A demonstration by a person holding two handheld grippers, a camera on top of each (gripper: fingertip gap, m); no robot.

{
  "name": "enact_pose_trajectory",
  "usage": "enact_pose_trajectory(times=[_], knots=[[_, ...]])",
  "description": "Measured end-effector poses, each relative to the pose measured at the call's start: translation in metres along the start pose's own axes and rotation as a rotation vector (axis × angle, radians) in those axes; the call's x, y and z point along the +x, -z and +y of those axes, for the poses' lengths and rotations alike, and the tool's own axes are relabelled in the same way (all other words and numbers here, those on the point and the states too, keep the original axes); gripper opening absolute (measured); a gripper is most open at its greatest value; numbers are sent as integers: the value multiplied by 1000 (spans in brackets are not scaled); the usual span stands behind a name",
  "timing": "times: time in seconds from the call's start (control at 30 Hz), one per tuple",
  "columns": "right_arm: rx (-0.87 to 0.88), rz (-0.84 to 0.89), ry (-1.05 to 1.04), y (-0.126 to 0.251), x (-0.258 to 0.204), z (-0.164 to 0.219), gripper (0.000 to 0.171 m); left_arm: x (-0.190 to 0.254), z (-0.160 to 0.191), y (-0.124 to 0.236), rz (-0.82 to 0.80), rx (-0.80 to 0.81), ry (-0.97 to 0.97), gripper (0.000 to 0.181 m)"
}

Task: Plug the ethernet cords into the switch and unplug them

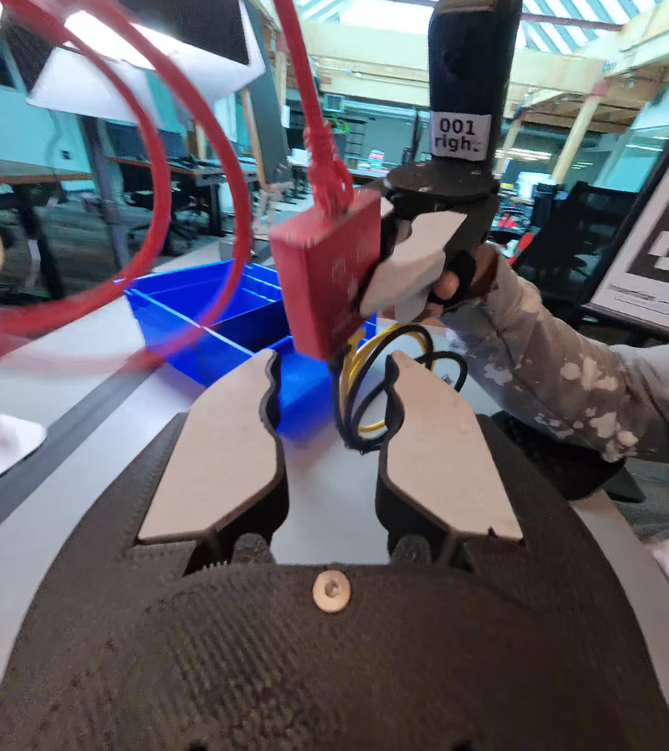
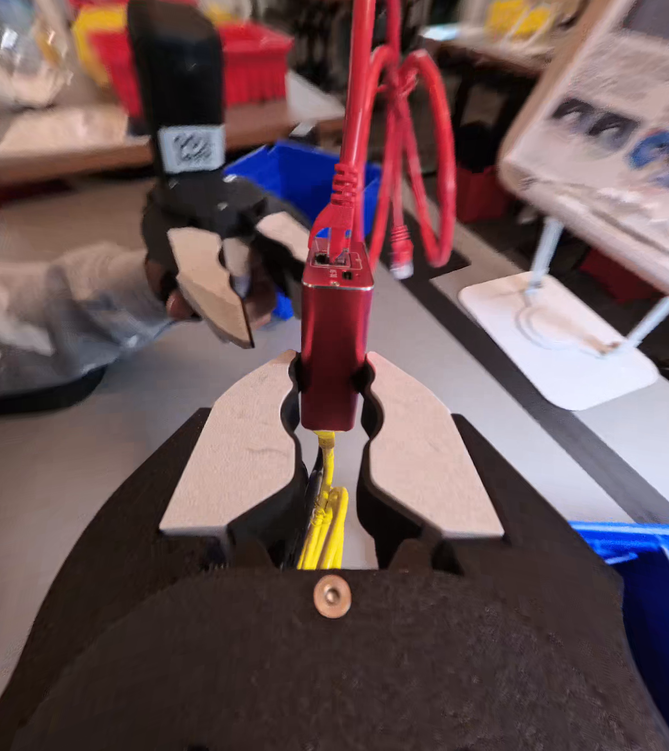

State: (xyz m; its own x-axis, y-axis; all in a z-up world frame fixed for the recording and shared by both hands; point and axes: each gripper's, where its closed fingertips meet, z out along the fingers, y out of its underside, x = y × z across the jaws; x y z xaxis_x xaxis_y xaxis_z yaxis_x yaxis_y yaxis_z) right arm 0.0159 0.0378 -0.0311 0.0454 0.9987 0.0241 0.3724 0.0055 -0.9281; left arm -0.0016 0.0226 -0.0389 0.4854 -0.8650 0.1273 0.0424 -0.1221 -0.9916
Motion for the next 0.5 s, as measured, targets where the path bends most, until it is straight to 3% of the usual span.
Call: enact_pose_trajectory(times=[0.1, 0.2, 0.37, 0.5], knots=[[-132, -145, 119, -11, -34, 20, 26, 19, 10, -8, 107, -37, -1, 56], [-225, -226, 194, -14, -52, 37, 26, 43, 18, -9, 237, -87, -46, 39], [-249, -234, 204, -17, -51, 43, 26, 42, 28, -9, 220, -172, -80, 30], [-166, -115, 182, -14, -35, 23, 28, 27, 16, -6, 128, -124, -66, 29]])
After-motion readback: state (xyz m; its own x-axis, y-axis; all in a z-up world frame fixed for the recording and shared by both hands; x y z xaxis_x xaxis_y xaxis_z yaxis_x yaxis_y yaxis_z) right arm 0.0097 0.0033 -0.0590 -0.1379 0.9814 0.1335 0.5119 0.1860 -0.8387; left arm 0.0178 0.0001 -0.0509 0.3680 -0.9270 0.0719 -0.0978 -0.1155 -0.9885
